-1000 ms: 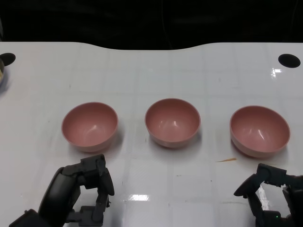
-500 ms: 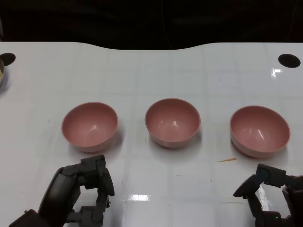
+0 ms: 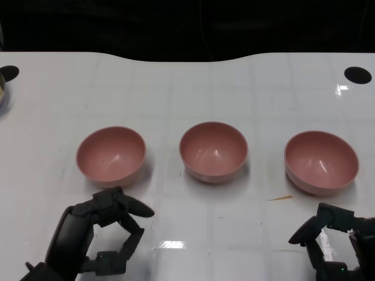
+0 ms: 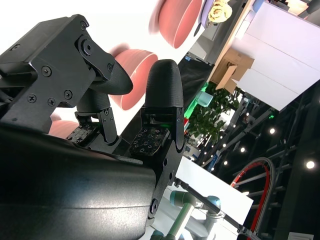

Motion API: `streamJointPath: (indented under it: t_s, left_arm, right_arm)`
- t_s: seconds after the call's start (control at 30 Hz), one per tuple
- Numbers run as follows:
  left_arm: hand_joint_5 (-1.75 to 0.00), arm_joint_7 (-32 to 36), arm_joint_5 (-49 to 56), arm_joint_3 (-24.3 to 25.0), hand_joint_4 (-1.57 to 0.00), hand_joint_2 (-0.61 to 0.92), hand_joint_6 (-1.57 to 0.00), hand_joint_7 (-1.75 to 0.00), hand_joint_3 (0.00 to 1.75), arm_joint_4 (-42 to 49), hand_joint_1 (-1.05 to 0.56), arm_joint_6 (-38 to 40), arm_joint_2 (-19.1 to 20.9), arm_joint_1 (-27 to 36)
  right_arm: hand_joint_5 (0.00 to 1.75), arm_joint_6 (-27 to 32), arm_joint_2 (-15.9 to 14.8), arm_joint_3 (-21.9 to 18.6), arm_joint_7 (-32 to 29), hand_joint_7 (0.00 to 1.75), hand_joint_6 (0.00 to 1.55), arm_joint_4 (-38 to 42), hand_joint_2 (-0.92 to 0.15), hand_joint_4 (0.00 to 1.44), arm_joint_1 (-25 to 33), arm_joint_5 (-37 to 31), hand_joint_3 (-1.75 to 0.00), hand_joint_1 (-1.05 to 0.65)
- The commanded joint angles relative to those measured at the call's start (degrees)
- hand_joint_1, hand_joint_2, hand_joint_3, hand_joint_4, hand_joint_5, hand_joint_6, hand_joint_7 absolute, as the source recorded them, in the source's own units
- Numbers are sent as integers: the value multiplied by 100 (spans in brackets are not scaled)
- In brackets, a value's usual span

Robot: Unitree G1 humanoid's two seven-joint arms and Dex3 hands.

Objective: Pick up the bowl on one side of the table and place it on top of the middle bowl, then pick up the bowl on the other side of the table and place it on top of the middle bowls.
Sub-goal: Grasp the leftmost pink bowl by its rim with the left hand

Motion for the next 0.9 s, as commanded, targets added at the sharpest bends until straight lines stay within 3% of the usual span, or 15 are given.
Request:
streamJointPath:
  t_s: [0.03,0.1,0.23,0.47,0.67,0.9]
  left_arm:
    - [-90,281,308,68,-61,71,-71,-30,52,-125,-19,-32,166,-41]
    - [-70,473,622,77,-62,79,-69,-13,31,-374,-24,183,243,-16]
    - [-55,963,1447,98,-57,90,-63,-2,10,-912,-35,697,406,33]
    - [-47,1732,2744,28,-47,92,-51,0,4,-1640,-44,1454,701,83]
    - [-43,2060,3678,-182,-39,91,-42,0,2,-2034,-42,2329,878,-88]
    - [-37,2585,5282,-788,-32,89,-33,0,0,-2029,-43,3562,1115,-516]
  right_arm:
    - [147,-26,-37,-62,-45,111,88,-46,-34,84,49,14,-136,-1]
    - [147,-22,-38,-62,-43,111,88,-56,-34,84,54,10,-137,-1]
    - [147,-29,-29,-61,-51,112,88,-54,-33,84,47,0,-138,-1]
    - [147,-47,-41,-35,-18,112,87,-21,-33,83,45,42,-139,0]
    - [148,-9,-30,-34,-23,112,86,-36,-34,82,49,21,-138,-1]
    - [149,6,-24,-11,0,113,86,-49,-34,82,35,49,-137,2]
